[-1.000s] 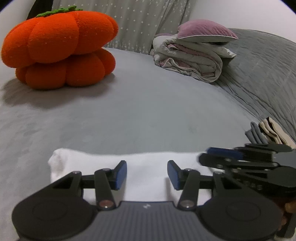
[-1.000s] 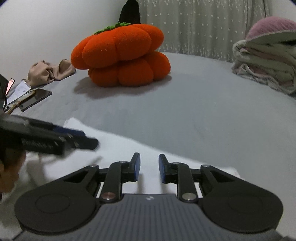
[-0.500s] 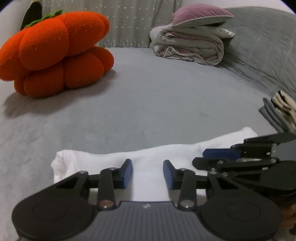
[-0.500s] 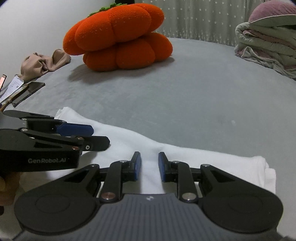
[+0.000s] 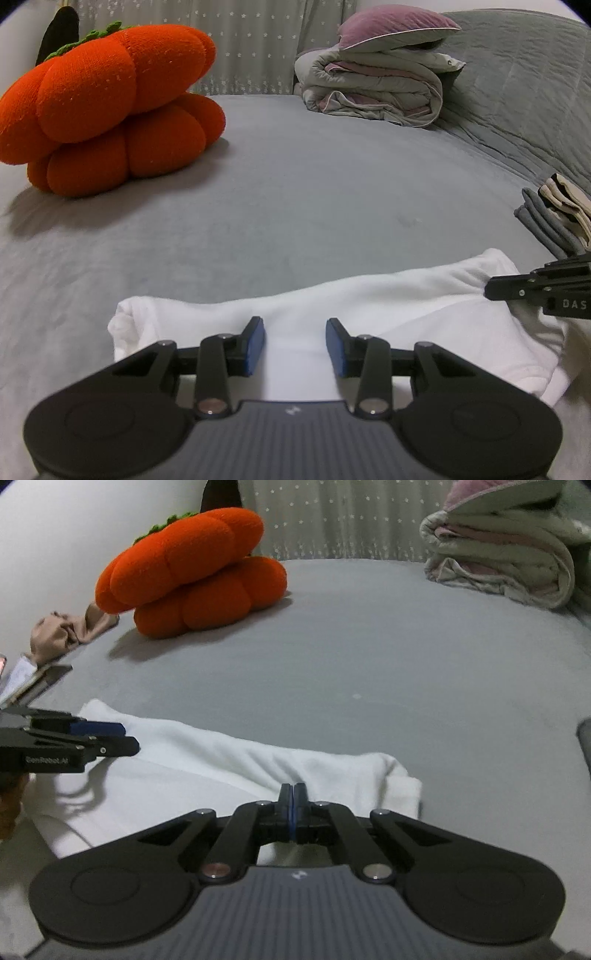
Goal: Fold clothes
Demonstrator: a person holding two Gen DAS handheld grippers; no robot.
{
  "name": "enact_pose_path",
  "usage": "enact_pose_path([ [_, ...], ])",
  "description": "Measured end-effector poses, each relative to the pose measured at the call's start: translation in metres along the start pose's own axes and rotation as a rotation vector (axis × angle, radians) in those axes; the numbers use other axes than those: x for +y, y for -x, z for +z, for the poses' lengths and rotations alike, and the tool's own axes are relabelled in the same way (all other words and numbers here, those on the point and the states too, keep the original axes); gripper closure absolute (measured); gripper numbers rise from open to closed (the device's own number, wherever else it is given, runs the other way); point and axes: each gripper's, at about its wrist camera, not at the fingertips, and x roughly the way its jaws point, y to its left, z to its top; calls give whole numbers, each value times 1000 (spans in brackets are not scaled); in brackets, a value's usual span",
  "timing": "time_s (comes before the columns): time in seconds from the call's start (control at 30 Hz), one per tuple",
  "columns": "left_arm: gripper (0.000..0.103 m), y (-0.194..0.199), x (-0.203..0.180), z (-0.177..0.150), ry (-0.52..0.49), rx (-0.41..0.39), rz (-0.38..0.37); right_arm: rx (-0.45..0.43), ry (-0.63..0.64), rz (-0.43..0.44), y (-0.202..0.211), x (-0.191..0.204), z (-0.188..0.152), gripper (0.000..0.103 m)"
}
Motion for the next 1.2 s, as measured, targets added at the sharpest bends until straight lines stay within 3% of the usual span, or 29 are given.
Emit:
enact_pose_path([
  [0.07,64,1,1,0,2,-1,-3,-13,-4,-4,5,1,1,103],
  [0.1,64,2,2,0,2,1,-5,-33,3,-25,10,4,3,91],
  [0.13,64,2,2,1,1,2,-7,-54,11,-46,14,6,5,89],
  [0.27,64,3,3,0,-1,6,-7,-57,-4,-129,7,2,8,89],
  [0.47,64,9,17,0,48,10,-29,-17,1,-142,-6,-3,-6,94],
  [0.63,64,16,36,-5,135,7,-66,-16,6,-176,-5,0,-9,85],
  [0.8,64,26,38,-11,119,-2,-64,-23,11,-213,4,8,-2,84],
  [0.97,60,41,33,-10,82,-31,-47,-68,70,-160,23,43,-1,84],
  [1.1,59,37,23,-21,33,17,-24,-20,128,-100,20,72,-19,84],
  [1.2,59,37,25,-25,-4,12,-12,-20,158,-122,15,79,-36,77],
])
